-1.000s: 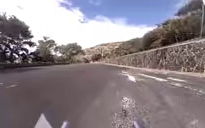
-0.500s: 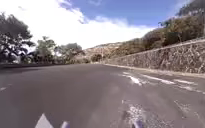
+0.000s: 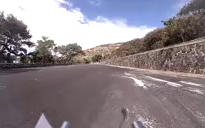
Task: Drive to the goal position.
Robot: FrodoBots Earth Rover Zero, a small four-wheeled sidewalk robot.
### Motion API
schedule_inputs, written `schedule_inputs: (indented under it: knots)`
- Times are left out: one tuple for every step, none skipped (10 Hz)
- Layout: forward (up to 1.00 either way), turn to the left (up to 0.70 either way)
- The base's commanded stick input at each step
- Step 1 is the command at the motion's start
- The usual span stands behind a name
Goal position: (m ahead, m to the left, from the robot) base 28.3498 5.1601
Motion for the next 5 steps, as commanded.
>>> schedule_inputs:
  knots:
    - [0.70,0.00]
    - [0.70,0.00]
    - [0.70,0.00]
    - [0.70,0.00]
    - [0.70,0.00]
